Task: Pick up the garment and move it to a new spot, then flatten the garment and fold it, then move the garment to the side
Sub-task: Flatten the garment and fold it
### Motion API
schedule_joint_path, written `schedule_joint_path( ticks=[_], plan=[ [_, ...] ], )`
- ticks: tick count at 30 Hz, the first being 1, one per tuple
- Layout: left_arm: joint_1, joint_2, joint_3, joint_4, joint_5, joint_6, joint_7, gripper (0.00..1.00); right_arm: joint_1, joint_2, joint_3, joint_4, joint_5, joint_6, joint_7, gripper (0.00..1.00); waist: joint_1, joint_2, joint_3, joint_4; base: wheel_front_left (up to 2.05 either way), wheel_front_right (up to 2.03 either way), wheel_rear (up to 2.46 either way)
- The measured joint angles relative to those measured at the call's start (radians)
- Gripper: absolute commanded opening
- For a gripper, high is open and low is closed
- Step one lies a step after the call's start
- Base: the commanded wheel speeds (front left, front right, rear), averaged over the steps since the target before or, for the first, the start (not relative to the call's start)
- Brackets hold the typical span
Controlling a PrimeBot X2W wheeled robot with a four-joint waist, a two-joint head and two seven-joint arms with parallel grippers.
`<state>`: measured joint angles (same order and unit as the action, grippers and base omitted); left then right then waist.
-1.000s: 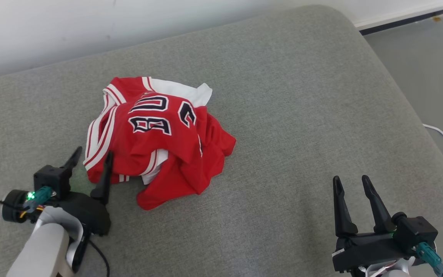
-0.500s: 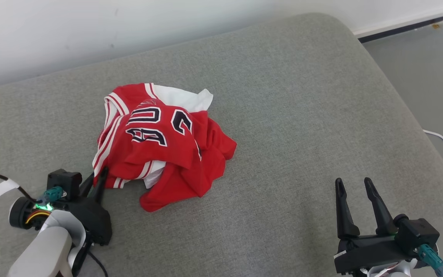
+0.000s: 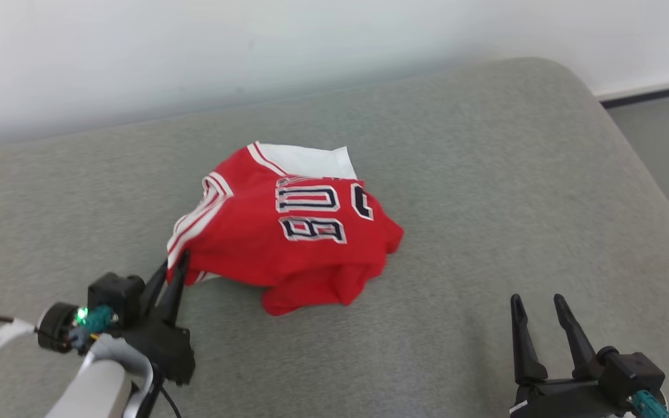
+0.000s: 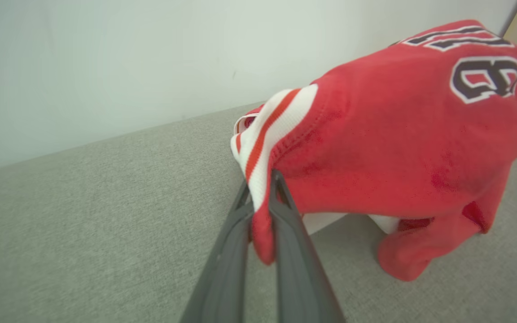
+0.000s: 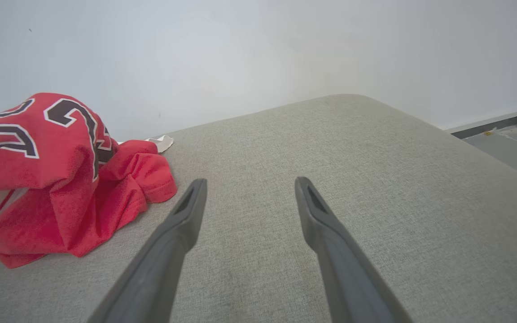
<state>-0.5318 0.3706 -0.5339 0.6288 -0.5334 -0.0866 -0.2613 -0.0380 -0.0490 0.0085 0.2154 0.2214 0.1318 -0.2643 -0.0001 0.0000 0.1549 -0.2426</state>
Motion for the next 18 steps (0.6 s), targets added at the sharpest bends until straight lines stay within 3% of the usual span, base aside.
schedule_joint_path(
  ticks=[9,18],
  plan=[
    [0.204,0.025,0.023,-0.228,-0.014,0.064,0.011,0.0,0.006,0.0,-0.004,0.001,0.006,0.0,0.0,1.0,0.0,-0.0001,-0.031,0.104,0.0,0.0,0.0],
    [0.432,0.048,0.029,-0.473,-0.065,0.177,0.082,0.0,0.017,-0.001,-0.011,0.003,0.006,0.0,0.0,1.0,0.0,-0.0001,-0.038,0.184,0.0,0.0,0.0]
  ],
)
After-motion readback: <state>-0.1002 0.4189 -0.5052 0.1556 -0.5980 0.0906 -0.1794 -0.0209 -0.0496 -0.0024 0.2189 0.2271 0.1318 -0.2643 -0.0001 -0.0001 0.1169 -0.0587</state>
